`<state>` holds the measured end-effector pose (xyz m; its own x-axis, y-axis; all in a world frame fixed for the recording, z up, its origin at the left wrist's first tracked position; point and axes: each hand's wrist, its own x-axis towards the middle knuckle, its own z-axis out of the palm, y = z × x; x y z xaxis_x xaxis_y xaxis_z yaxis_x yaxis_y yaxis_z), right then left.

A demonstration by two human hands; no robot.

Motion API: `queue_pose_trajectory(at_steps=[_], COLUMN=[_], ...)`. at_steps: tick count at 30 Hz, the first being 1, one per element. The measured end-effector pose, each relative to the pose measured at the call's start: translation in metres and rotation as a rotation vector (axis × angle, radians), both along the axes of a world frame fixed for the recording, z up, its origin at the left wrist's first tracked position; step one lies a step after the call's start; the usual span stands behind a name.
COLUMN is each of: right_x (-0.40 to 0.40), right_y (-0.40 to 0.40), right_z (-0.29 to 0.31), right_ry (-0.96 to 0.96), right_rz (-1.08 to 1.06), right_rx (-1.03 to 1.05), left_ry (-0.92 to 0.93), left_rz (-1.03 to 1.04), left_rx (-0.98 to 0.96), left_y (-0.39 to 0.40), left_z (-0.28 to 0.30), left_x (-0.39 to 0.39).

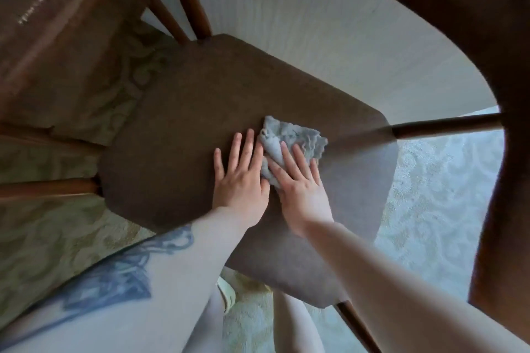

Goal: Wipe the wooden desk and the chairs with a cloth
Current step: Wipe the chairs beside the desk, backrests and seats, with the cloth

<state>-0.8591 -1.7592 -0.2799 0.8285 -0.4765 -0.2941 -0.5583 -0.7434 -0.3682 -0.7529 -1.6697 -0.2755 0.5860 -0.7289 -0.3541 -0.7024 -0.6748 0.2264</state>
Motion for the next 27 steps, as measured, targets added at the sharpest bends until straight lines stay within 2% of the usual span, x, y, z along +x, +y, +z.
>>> queue_pose_trajectory(at_steps=[1,2,3,6,7,8,9,11,13,14,15,16,18,19,20,21,23,25,27], right_x=[0.0,-0.004,-0.015,-0.067,-0.07,-0.068,-0.059,-0.033,-0.015,-0.015,-0.019,-0.028,-0.056,-0.064,-0.068,-0.068,-0.053,-0.029,-0.011], right_y=[-0.02,-0.041,-0.06,-0.064,-0.041,-0.014,0.01,0.042,0.035,0.021,0.008,-0.002,-0.004,0.006,0.025,0.046,0.09,0.121,0.112], right_z=[-0.002,-0.004,-0.005,-0.001,0.002,0.003,0.004,0.001,0.0,-0.002,-0.003,-0.004,-0.007,-0.005,-0.004,-0.003,-0.007,-0.005,-0.002], right_ry=[0.004,0.019,0.033,0.066,0.087,0.099,0.079,-0.011,-0.038,-0.033,-0.02,0.008,0.066,0.082,0.076,0.051,0.009,-0.015,-0.064], right_rz=[0.149,0.155,0.023,-0.805,-0.98,-1.026,-0.95,-0.542,-0.078,-0.004,-0.068,-0.266,-0.813,-0.978,-1.009,-0.947,-0.688,-0.329,0.045], right_rx=[-0.03,-0.07,-0.11,-0.094,-0.089,-0.094,-0.098,-0.041,0.016,-0.002,-0.037,-0.061,-0.075,-0.08,-0.118,-0.147,-0.144,-0.081,-0.042], left_ry=[-0.012,-0.02,-0.019,-0.023,-0.029,-0.034,-0.037,-0.034,-0.051,-0.065,-0.074,-0.08,-0.095,-0.096,-0.096,-0.096,-0.084,-0.06,-0.059], left_rz=[0.004,0.0,-0.007,0.0,0.011,0.021,0.03,0.022,0.0,-0.001,-0.001,-0.001,0.008,0.015,0.02,0.022,0.038,0.072,0.159], left_rx=[0.01,0.015,0.019,0.008,0.005,-0.004,-0.02,-0.03,-0.011,-0.013,-0.018,-0.022,-0.026,-0.024,-0.022,-0.02,-0.023,-0.002,0.027], left_y=[-0.001,0.0,0.001,0.007,0.009,0.01,0.012,0.015,0.019,0.022,0.025,0.028,0.032,0.034,0.035,0.035,0.034,0.035,0.046], left_z=[0.0,-0.001,0.0,-0.005,-0.006,-0.007,-0.007,-0.007,-0.007,-0.006,-0.006,-0.006,-0.008,-0.009,-0.009,-0.011,-0.008,-0.003,-0.003], left_x=[0.001,0.002,0.004,0.007,0.006,0.004,0.001,-0.006,-0.009,-0.009,-0.007,-0.006,-0.001,0.001,0.001,0.0,-0.003,-0.004,0.003])
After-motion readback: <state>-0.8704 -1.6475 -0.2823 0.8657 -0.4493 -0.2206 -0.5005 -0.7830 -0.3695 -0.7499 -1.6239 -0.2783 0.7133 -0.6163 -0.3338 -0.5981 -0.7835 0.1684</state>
